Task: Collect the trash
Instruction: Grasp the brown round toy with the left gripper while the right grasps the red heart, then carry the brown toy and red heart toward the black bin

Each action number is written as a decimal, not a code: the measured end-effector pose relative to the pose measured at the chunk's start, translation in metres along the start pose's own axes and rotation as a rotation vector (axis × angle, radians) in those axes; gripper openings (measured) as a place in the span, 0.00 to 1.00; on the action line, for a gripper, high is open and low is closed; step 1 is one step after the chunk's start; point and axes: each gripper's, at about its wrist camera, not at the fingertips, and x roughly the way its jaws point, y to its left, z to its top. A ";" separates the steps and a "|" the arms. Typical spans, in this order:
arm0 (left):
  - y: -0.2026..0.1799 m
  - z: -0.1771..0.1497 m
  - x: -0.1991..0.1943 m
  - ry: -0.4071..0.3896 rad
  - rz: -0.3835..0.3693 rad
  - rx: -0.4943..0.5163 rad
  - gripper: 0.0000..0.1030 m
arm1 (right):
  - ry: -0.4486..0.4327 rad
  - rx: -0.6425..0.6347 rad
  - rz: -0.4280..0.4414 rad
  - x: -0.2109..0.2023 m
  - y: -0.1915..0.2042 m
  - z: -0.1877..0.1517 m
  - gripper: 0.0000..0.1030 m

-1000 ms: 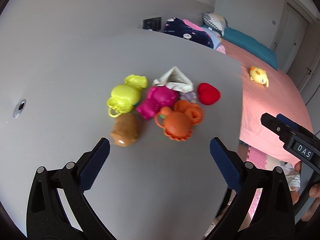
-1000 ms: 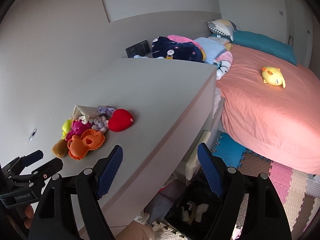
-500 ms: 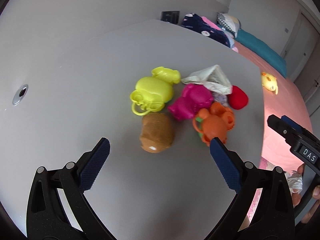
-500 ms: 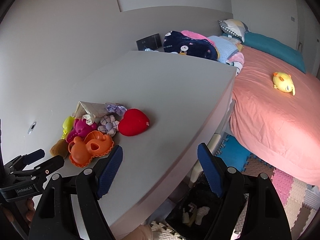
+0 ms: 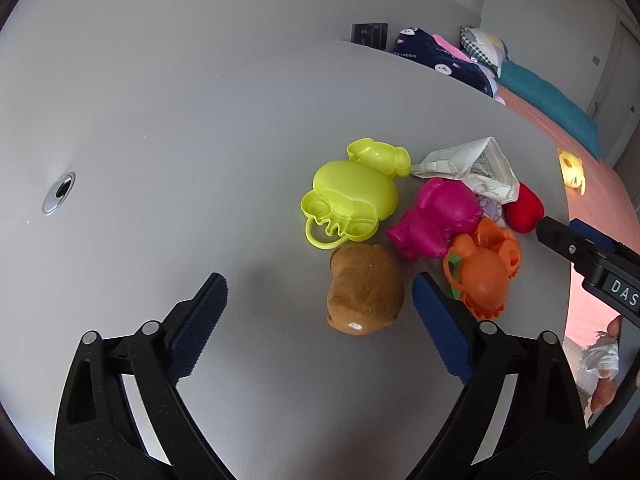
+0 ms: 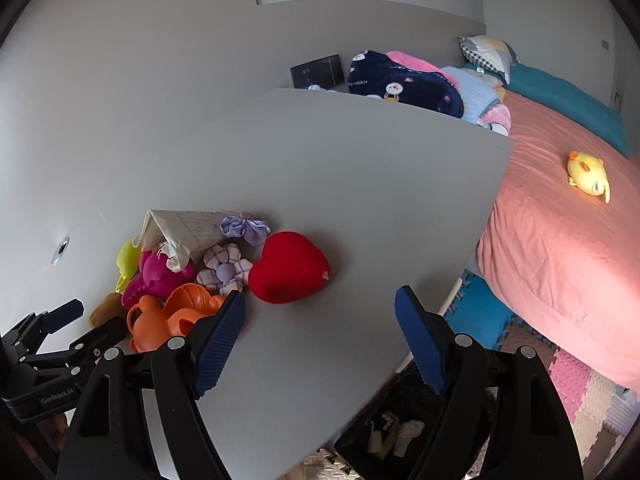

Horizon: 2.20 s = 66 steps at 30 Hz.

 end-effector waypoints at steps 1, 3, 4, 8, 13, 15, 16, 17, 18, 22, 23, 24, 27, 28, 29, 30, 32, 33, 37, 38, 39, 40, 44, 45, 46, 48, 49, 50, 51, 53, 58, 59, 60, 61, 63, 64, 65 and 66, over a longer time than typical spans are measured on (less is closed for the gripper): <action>0.002 0.000 0.001 0.005 -0.002 -0.005 0.79 | 0.004 -0.002 0.001 0.003 0.001 0.001 0.75; 0.005 0.000 0.004 0.016 -0.010 -0.018 0.73 | 0.010 -0.009 0.002 0.009 0.002 0.004 0.75; 0.007 -0.001 0.004 0.013 -0.005 -0.019 0.72 | 0.011 -0.013 0.001 0.012 0.003 0.005 0.75; 0.008 -0.001 0.003 0.005 0.004 -0.010 0.68 | 0.017 -0.045 -0.011 0.022 0.008 0.010 0.66; 0.007 -0.002 0.003 -0.004 0.025 0.003 0.57 | 0.018 -0.079 -0.025 0.028 0.013 0.012 0.43; 0.007 -0.002 0.002 -0.006 0.033 0.007 0.53 | 0.017 -0.079 -0.019 0.028 0.013 0.012 0.34; 0.006 -0.002 0.002 -0.007 0.039 0.011 0.49 | 0.017 -0.077 -0.014 0.028 0.013 0.012 0.28; 0.005 -0.002 0.002 -0.008 0.042 0.015 0.46 | 0.019 -0.076 -0.010 0.028 0.013 0.012 0.26; 0.005 -0.002 0.002 -0.008 0.043 0.019 0.44 | 0.021 -0.075 -0.007 0.027 0.013 0.012 0.24; 0.003 -0.003 0.000 -0.003 0.041 0.028 0.36 | 0.026 -0.073 -0.003 0.026 0.013 0.011 0.24; 0.004 -0.003 -0.001 -0.001 0.039 0.027 0.36 | 0.029 -0.071 0.000 0.025 0.013 0.010 0.24; 0.004 -0.004 -0.002 0.000 0.033 0.025 0.36 | 0.031 -0.066 0.005 0.024 0.012 0.010 0.23; 0.005 -0.004 -0.003 0.006 0.018 0.017 0.36 | 0.030 -0.054 0.014 0.018 0.011 0.008 0.23; 0.005 -0.004 -0.003 0.005 0.021 0.017 0.36 | 0.027 -0.050 0.016 0.015 0.011 0.008 0.23; 0.005 -0.003 -0.003 0.005 0.026 0.021 0.36 | 0.022 -0.042 0.020 0.010 0.010 0.007 0.23; 0.006 -0.004 -0.004 -0.001 0.037 0.017 0.36 | 0.019 -0.037 0.023 0.007 0.009 0.006 0.23; 0.008 -0.004 -0.005 0.008 0.020 0.008 0.36 | 0.012 -0.029 0.024 -0.001 0.008 0.004 0.23; 0.009 -0.006 -0.006 0.017 0.006 -0.001 0.36 | 0.008 -0.027 0.021 -0.006 0.007 0.003 0.23; 0.003 -0.004 -0.010 0.001 -0.015 0.022 0.36 | -0.004 -0.019 0.010 -0.022 0.005 -0.005 0.23; 0.000 -0.004 -0.014 -0.010 -0.014 0.028 0.36 | -0.009 -0.015 0.006 -0.027 0.003 -0.008 0.23; -0.003 -0.003 -0.018 -0.024 -0.015 0.032 0.36 | -0.012 -0.011 0.004 -0.031 0.002 -0.010 0.23; -0.006 -0.003 -0.022 -0.035 -0.018 0.041 0.36 | -0.015 -0.008 0.001 -0.035 0.001 -0.013 0.23; -0.021 -0.002 -0.036 -0.064 -0.030 0.074 0.36 | -0.038 0.007 -0.013 -0.056 -0.005 -0.023 0.23; -0.025 -0.001 -0.039 -0.070 -0.033 0.082 0.36 | -0.047 0.011 -0.019 -0.062 -0.008 -0.025 0.23; -0.029 -0.001 -0.043 -0.079 -0.038 0.093 0.36 | -0.052 0.014 -0.022 -0.066 -0.009 -0.027 0.23; -0.039 -0.002 -0.051 -0.094 -0.048 0.112 0.36 | -0.070 0.024 -0.032 -0.079 -0.014 -0.033 0.23; -0.044 -0.003 -0.054 -0.099 -0.055 0.122 0.36 | -0.075 0.028 -0.034 -0.083 -0.015 -0.034 0.23; -0.048 -0.003 -0.057 -0.102 -0.060 0.131 0.36 | -0.083 0.034 -0.038 -0.089 -0.019 -0.037 0.23; -0.054 -0.005 -0.059 -0.104 -0.067 0.143 0.36 | -0.088 0.038 -0.043 -0.093 -0.021 -0.040 0.23; -0.064 -0.009 -0.066 -0.110 -0.082 0.163 0.36 | -0.093 0.044 -0.052 -0.101 -0.026 -0.045 0.23; -0.088 -0.015 -0.078 -0.119 -0.116 0.206 0.36 | -0.106 0.062 -0.066 -0.119 -0.038 -0.057 0.23; -0.093 -0.017 -0.079 -0.119 -0.123 0.215 0.36 | -0.110 0.067 -0.070 -0.123 -0.041 -0.060 0.23; -0.097 -0.019 -0.080 -0.119 -0.129 0.222 0.36 | -0.113 0.071 -0.072 -0.125 -0.043 -0.061 0.23; -0.102 -0.021 -0.082 -0.118 -0.136 0.230 0.36 | -0.116 0.075 -0.074 -0.128 -0.046 -0.063 0.23; -0.112 -0.024 -0.084 -0.118 -0.148 0.248 0.36 | -0.123 0.085 -0.081 -0.135 -0.053 -0.068 0.23; -0.117 -0.026 -0.085 -0.118 -0.153 0.257 0.36 | -0.126 0.088 -0.083 -0.138 -0.056 -0.069 0.23; -0.123 -0.027 -0.086 -0.118 -0.161 0.266 0.36 | -0.129 0.096 -0.088 -0.142 -0.060 -0.072 0.23; -0.128 -0.028 -0.087 -0.117 -0.171 0.273 0.36 | -0.132 0.100 -0.091 -0.144 -0.063 -0.073 0.23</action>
